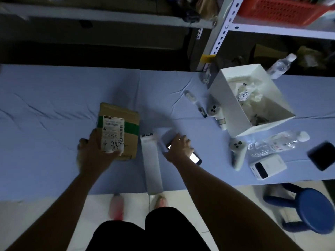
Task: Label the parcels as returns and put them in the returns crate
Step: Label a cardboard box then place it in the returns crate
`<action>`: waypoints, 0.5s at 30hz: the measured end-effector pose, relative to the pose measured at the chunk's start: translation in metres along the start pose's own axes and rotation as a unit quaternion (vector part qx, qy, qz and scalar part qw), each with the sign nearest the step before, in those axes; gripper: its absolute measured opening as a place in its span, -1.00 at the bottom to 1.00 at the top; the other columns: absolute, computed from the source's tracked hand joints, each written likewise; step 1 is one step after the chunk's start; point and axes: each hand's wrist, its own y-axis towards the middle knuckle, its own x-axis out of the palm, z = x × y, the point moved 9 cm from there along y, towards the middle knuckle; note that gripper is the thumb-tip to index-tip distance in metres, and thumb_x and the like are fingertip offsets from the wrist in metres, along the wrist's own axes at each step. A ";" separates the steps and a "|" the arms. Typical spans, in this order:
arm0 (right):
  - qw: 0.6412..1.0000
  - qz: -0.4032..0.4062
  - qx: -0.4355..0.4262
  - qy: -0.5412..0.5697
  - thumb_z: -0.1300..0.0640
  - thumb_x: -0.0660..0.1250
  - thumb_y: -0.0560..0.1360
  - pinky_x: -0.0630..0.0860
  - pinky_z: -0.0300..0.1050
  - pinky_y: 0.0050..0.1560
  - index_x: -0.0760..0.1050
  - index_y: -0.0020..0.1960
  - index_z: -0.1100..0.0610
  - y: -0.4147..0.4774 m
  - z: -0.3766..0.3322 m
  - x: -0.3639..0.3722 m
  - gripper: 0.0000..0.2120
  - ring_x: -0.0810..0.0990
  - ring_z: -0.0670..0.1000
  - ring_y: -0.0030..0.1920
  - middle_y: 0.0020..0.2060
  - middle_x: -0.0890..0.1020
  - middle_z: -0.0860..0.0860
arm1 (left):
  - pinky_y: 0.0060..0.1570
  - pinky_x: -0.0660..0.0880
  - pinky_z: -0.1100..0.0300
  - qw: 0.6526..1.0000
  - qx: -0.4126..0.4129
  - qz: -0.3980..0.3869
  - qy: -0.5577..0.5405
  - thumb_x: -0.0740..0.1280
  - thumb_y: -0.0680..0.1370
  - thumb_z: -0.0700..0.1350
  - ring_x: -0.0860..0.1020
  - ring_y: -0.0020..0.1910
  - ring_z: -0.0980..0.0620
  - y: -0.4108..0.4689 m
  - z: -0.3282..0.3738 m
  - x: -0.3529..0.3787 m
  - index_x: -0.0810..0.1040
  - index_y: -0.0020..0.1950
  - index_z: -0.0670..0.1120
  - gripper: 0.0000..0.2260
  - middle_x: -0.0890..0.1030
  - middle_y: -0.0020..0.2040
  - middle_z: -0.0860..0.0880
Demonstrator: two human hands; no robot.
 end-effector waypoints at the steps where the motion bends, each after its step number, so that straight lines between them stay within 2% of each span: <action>1: 1.000 0.007 -0.004 -0.005 -0.23 0.48 0.40 0.43 0.17 0.28 0.08 0.53 0.17 0.002 0.002 -0.001 -0.05 0.30 0.17 0.41 0.39 0.29 0.14 | -0.13 0.57 -0.19 1.000 -0.004 0.001 0.001 0.65 0.18 0.15 0.46 0.05 -0.30 -0.001 0.002 0.000 0.30 0.42 0.02 -0.09 0.47 0.04 -0.26; 4: 1.000 -0.006 0.006 -0.021 -0.20 0.49 0.40 0.49 0.05 0.21 0.25 0.46 0.20 0.007 0.014 -0.004 -0.18 0.38 0.14 0.33 0.29 0.33 0.15 | -0.05 0.56 -0.22 1.000 -0.023 -0.001 0.003 0.66 0.19 0.12 0.48 0.05 -0.32 -0.005 0.009 -0.002 0.30 0.43 0.01 -0.08 0.44 0.05 -0.24; 8: 0.998 -0.031 -0.003 -0.059 -0.20 0.49 0.40 0.52 0.07 0.18 0.34 0.41 0.14 0.006 0.020 -0.012 -0.26 0.42 0.15 0.32 0.28 0.40 0.16 | -0.01 0.56 -0.20 0.999 -0.032 -0.013 0.005 0.65 0.19 0.13 0.48 0.07 -0.31 -0.006 0.010 -0.005 0.29 0.42 0.04 -0.10 0.44 0.05 -0.21; 12: 0.995 -0.054 -0.016 -0.081 0.01 0.61 0.34 0.51 -0.01 0.21 0.34 0.45 0.18 0.003 0.012 -0.015 -0.21 0.44 0.15 0.33 0.30 0.42 0.18 | -0.02 0.55 -0.19 0.999 -0.016 -0.008 0.041 0.63 0.23 0.14 0.49 0.10 -0.32 -0.009 0.016 -0.008 0.25 0.42 0.00 -0.11 0.44 0.10 -0.24; 15: 0.995 -0.056 -0.016 -0.082 0.01 0.63 0.30 0.52 -0.01 0.20 0.34 0.45 0.17 0.000 0.012 -0.013 -0.18 0.44 0.14 0.33 0.29 0.43 0.17 | -0.02 0.54 -0.19 0.999 -0.008 -0.001 0.054 0.60 0.26 0.17 0.48 0.11 -0.32 -0.014 0.020 -0.009 0.23 0.44 -0.04 -0.11 0.43 0.11 -0.26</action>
